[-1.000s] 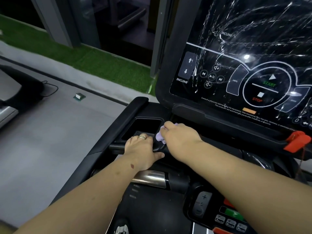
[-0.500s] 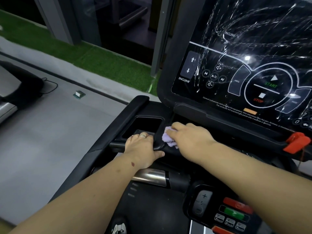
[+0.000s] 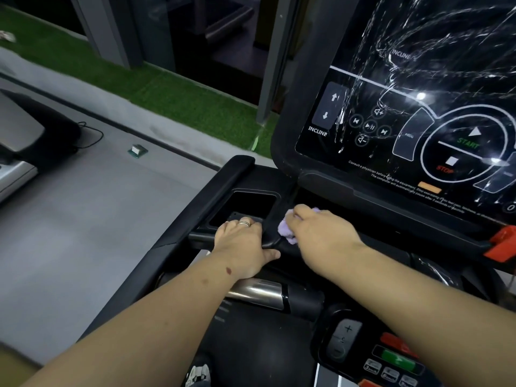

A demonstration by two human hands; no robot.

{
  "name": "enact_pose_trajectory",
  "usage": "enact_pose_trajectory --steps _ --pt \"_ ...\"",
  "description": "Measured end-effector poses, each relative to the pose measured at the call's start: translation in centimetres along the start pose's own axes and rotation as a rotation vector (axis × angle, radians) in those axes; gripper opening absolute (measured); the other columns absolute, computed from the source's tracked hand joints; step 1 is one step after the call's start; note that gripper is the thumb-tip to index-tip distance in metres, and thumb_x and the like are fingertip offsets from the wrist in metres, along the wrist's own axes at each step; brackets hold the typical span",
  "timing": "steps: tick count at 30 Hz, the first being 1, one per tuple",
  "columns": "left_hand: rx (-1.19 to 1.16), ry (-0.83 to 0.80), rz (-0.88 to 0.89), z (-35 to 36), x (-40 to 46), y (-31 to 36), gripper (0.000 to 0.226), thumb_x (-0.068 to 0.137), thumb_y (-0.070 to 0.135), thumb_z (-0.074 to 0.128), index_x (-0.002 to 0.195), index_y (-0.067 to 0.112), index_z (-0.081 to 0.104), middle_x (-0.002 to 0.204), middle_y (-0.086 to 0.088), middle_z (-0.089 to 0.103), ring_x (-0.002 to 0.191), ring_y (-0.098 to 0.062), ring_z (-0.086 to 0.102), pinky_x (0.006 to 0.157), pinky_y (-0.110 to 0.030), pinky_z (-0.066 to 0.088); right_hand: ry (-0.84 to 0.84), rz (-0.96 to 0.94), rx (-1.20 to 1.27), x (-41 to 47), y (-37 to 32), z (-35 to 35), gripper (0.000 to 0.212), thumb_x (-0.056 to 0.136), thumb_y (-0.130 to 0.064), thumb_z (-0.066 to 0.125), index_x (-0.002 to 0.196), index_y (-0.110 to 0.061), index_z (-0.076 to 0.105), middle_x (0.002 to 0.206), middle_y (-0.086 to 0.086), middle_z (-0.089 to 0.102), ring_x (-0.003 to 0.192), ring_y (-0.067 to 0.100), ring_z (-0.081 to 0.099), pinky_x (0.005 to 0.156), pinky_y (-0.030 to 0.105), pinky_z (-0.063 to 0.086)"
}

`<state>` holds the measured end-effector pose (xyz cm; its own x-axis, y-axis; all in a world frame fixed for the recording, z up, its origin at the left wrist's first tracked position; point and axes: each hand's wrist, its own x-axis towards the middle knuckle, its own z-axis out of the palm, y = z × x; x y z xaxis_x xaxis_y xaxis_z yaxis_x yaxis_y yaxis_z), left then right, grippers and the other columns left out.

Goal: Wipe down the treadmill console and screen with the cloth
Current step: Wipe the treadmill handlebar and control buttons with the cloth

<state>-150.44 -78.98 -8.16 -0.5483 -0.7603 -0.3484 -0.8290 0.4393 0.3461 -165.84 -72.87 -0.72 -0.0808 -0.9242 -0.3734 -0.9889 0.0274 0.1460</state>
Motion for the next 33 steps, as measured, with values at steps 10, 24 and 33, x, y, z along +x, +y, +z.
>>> enact_pose_trajectory --steps 10,24,33 --pt "-0.002 -0.006 0.005 -0.1 -0.1 0.2 0.064 0.087 0.074 0.053 0.130 0.026 0.053 0.134 0.003 0.049 0.131 -0.022 0.043 0.113 -0.038 0.029 -0.008 -0.007 0.135 -2.7 4.3 1.1 0.048 0.096 -0.017 0.051 0.142 -0.031 0.045 0.134 -0.010 0.045 0.112 0.024 0.056 0.094 0.034 0.050" --pt "0.001 -0.016 0.004 -0.2 -0.2 0.1 0.060 0.088 0.073 0.053 0.122 0.024 0.055 0.136 0.003 0.050 0.131 -0.022 0.044 0.114 -0.038 0.030 0.023 0.044 0.184 -3.5 4.5 1.3 0.055 0.087 -0.007 0.049 0.139 -0.026 0.049 0.130 -0.004 0.047 0.107 0.028 0.059 0.087 0.036 0.052" --pt "0.001 -0.015 0.000 0.1 0.0 0.1 0.065 0.087 0.075 0.052 0.128 0.025 0.054 0.138 0.005 0.048 0.134 -0.021 0.042 0.117 -0.040 0.027 0.083 0.102 0.239 -4.7 5.5 2.5 0.041 0.094 -0.011 0.048 0.131 -0.028 0.053 0.124 -0.011 0.047 0.086 0.011 0.050 0.074 0.020 0.046"
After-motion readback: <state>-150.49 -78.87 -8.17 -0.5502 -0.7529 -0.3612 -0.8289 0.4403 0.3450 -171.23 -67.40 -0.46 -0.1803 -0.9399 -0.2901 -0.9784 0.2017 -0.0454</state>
